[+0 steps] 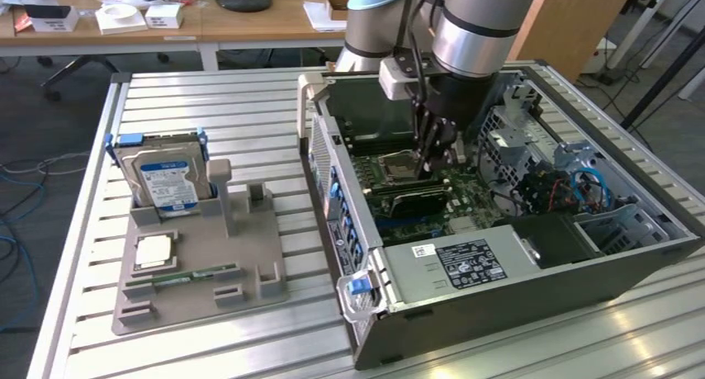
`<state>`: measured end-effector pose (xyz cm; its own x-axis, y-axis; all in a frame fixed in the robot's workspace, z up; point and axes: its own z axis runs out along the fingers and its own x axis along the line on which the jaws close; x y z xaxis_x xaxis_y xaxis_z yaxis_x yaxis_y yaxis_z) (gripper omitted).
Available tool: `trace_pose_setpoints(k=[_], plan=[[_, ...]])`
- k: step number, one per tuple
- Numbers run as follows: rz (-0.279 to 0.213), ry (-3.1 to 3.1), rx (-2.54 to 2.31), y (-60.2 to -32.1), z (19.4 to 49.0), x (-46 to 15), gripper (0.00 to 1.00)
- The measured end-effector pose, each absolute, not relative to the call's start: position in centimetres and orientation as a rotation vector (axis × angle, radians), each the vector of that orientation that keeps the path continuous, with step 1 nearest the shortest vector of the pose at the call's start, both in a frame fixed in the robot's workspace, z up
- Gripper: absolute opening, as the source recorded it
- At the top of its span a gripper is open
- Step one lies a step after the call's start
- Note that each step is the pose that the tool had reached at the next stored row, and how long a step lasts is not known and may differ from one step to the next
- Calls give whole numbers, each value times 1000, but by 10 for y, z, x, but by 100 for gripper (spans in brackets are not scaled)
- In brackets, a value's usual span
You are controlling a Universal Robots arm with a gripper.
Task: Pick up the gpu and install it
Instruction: 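Press down on the gpu until it lock into place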
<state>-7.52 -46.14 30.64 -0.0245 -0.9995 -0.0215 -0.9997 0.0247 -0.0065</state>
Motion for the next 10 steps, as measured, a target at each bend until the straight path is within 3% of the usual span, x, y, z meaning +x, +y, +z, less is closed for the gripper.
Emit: trace_pose_setpoints(k=[10], plan=[[16,2234,-2180,-461,301,-77,10]])
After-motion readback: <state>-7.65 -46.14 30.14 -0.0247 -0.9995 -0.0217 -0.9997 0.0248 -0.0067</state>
